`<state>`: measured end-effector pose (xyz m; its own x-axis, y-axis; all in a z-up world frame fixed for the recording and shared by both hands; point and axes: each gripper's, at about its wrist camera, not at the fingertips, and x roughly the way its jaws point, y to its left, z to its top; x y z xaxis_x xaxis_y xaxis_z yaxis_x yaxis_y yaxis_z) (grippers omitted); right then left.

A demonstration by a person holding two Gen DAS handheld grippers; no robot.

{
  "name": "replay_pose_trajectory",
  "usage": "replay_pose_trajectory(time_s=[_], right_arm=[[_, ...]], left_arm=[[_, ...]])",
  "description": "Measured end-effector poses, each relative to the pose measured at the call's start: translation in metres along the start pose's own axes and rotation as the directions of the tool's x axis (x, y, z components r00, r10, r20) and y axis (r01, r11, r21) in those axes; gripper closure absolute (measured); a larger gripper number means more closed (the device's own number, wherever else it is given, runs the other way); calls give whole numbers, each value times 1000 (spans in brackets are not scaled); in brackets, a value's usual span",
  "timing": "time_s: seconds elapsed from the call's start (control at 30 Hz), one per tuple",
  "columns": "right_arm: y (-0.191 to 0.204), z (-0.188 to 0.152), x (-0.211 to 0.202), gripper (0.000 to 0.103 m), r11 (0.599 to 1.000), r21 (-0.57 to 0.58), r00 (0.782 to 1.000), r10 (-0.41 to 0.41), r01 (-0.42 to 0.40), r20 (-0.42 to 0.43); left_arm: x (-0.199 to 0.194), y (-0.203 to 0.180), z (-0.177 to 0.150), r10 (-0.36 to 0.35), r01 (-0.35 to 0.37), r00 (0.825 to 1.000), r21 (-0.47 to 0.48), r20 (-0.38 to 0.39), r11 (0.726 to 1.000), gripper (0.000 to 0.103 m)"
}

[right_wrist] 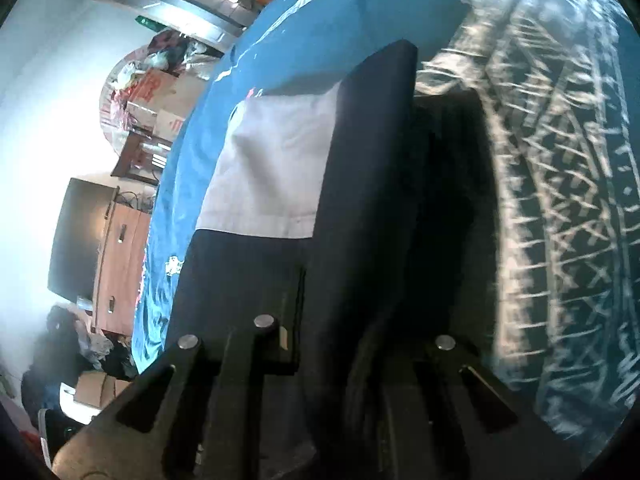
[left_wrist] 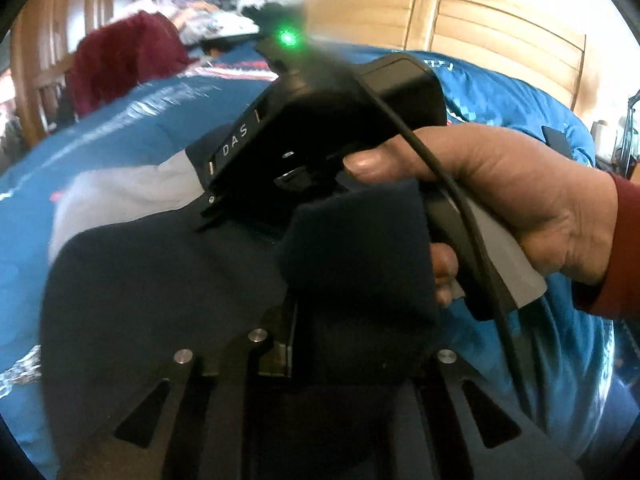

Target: Fold large clothes

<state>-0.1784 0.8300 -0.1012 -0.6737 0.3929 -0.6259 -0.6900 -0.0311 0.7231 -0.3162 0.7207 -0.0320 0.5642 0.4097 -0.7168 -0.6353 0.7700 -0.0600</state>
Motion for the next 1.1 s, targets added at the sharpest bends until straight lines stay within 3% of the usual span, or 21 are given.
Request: replay_pose_trajectory(time_s=[0.2,0.3,0.37,0.43,0.5,0.6,0.7,0.77,0.8,0.83,0.9,1.1], right_arm=[[-27,1,10,92,994,54,995,100,-98,-28],[-25,-5,3,84,989,71,991,130,-127,-44],[-22,-16,-8,79,991,66,991,121,-116,-64],[-23,-28,-21,66,992,54,990,116,-112,-78],[-24,-46,-34,59,992,52,989,123,-118,-86],[-19,-74,-47,53,990,50,987,134,-130,-88],[-8,-87,-52,46,990,37,987,141,-138,-76],[-3,-90,-50,49,995,12,993,101,-100,-62],[0,-91,-47,65,997,-3,995,78,-78,-61],[1,-94,-45,87,998,-25,997,47,-49,-60],[-6,-97,-44,90,999,-35,999,-7,6,-37],[-19,-101,-63,96,1000,-4,998,11,-10,65]], left_arm=[[39,-5,-6,5,-4,998,15,-70,1000,76],[35,-14,-16,11,-10,998,20,-69,1000,69],[16,-15,-18,-8,8,998,8,-65,1000,66],[-17,-10,-26,-28,27,999,-18,-20,999,65],[-57,-3,-37,-22,23,999,-50,32,998,58],[-110,14,-61,31,-22,996,-103,86,994,53],[-143,36,-86,130,-114,987,-152,98,982,52],[-153,51,-97,179,-159,979,-187,94,969,52],[-154,61,-102,197,-177,977,-201,84,964,52],[-154,70,-107,206,-188,976,-215,65,958,52],[-152,79,-114,215,-199,975,-230,47,953,52],[-136,87,-128,189,-177,982,-249,22,952,52]])
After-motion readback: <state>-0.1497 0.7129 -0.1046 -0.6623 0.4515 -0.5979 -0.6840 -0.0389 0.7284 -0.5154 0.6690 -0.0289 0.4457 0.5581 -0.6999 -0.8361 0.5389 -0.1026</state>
